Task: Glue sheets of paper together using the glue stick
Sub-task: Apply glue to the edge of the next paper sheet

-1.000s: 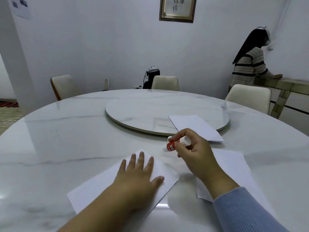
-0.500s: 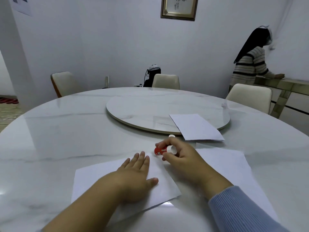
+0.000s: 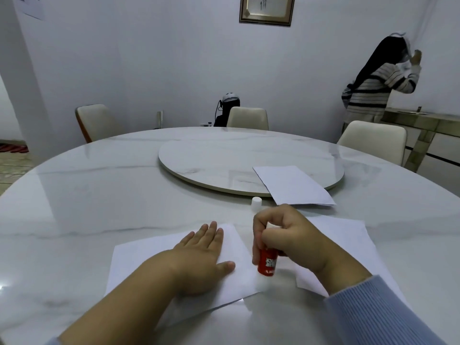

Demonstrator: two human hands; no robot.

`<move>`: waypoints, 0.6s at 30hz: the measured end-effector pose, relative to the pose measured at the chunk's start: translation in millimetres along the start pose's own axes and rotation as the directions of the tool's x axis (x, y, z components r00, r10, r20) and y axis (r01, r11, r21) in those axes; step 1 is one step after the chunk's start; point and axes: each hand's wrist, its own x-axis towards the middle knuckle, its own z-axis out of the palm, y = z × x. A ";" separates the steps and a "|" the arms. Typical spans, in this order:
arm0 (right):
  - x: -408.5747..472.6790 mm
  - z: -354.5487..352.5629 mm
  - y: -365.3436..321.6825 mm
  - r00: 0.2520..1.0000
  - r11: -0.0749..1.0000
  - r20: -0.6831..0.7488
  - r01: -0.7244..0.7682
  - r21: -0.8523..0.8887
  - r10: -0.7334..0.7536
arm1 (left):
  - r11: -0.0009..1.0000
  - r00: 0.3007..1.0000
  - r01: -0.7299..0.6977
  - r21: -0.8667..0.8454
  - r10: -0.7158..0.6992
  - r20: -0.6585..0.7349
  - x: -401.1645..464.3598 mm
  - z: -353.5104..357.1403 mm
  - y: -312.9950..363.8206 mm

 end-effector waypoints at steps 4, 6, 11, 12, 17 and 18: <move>2.6 -5.7 -0.5 0.972 0.935 -0.215 0.161 0.316 -0.094 | 0.995 0.994 -0.069 0.066 0.063 0.092 -2.4 -16.0 -1.2; 3.7 -14.0 3.8 0.893 0.880 -0.437 0.288 0.378 -0.104 | 0.988 0.979 -0.125 0.089 0.109 0.173 -9.4 -29.0 -1.0; 1.7 -21.4 14.6 0.792 0.908 -0.605 0.311 0.282 -0.083 | 0.976 0.976 0.213 -0.048 -0.215 -0.038 -19.5 -14.3 10.3; 2.7 -20.3 15.3 0.785 0.906 -0.613 0.317 0.282 -0.084 | 0.932 0.929 0.357 -0.062 -0.361 -0.083 -19.3 -5.3 15.9; 7.1 -14.2 14.9 0.785 0.912 -0.609 0.325 0.252 -0.112 | 0.991 0.991 0.135 0.007 -0.135 -0.022 -13.5 9.4 26.8; 6.8 -13.4 15.4 0.784 0.917 -0.610 0.321 0.237 -0.117 | 0.999 1.000 0.014 0.037 -0.015 0.016 -13.6 3.5 23.6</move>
